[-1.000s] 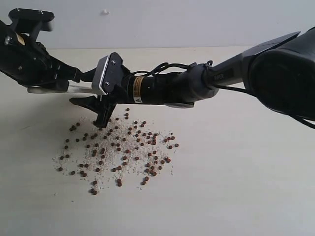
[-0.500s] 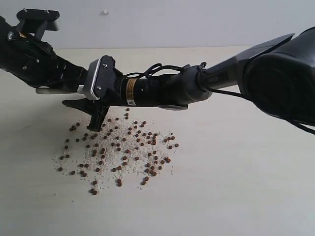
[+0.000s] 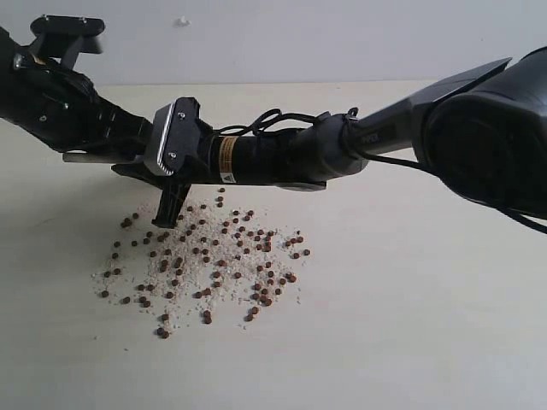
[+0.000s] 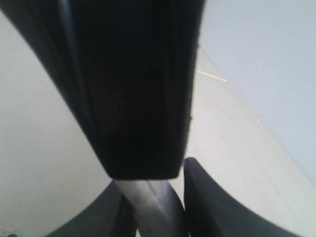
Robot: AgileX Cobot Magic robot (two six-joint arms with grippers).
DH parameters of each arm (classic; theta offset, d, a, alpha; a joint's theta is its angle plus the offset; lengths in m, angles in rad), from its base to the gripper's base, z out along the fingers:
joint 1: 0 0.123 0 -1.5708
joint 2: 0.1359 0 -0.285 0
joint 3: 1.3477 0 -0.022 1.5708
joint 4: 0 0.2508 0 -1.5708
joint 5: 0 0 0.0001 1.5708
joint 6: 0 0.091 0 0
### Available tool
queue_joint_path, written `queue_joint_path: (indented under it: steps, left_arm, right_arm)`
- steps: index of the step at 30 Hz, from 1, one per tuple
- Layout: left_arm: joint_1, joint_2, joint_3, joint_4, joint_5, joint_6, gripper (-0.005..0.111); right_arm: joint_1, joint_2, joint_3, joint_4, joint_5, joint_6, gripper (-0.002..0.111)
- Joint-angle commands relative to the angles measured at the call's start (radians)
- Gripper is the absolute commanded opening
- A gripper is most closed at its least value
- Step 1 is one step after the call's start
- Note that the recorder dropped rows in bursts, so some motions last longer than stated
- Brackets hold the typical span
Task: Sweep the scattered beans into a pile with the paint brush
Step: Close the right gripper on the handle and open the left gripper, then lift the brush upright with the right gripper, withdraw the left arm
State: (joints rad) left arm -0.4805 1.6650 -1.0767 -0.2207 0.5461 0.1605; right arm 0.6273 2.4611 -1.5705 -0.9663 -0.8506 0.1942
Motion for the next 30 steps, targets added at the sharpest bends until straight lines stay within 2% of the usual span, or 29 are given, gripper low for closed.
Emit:
queue_joint_path:
  steps: [1, 4, 7, 10, 13, 17, 20, 24, 25, 28, 30]
  left_arm:
    - [0.003, -0.011, -0.007, -0.023, -0.045, -0.007, 0.001]
    - [0.003, -0.011, -0.007, -0.023, -0.059, -0.007, 0.011]
    - [0.003, -0.011, -0.007, -0.023, -0.063, -0.001, 0.032]
    - [0.003, -0.011, -0.007, -0.023, -0.070, 0.019, 0.058]
    - [0.003, -0.012, -0.007, -0.023, -0.101, 0.023, 0.073]
    - [0.003, -0.026, -0.005, -0.019, -0.178, 0.026, 0.073]
    - [0.003, -0.070, 0.023, -0.016, -0.285, 0.056, 0.071]
    - [0.003, -0.174, 0.113, -0.016, -0.519, 0.071, 0.069]
    - [0.003, -0.236, 0.163, -0.016, -0.632, 0.076, 0.069]
    - [0.003, -0.384, 0.266, 0.019, -0.747, 0.110, 0.069]
    - [0.003, -0.433, 0.305, 0.108, -0.777, 0.109, 0.069]
  right_arm:
    - [0.001, -0.002, -0.004, 0.031, -0.004, 0.022, 0.000]
    - [0.001, -0.002, -0.004, 0.034, -0.004, 0.022, 0.000]
    - [0.001, -0.002, -0.004, 0.034, -0.004, 0.020, 0.000]
    - [0.001, -0.002, -0.004, 0.035, -0.004, 0.040, 0.000]
    - [0.001, -0.002, -0.004, 0.055, -0.004, 0.064, 0.000]
    - [0.001, -0.002, -0.004, 0.055, -0.004, 0.123, 0.000]
    - [0.001, -0.002, -0.004, 0.051, -0.004, 0.134, 0.000]
    - [0.001, -0.012, -0.004, 0.063, -0.004, 0.132, 0.000]
    - [0.001, -0.024, -0.004, 0.086, 0.003, 0.121, 0.000]
    - [-0.005, -0.058, -0.043, 0.183, 0.082, 0.099, 0.000]
    - [-0.012, -0.080, -0.083, 0.168, 0.115, 0.214, 0.000]
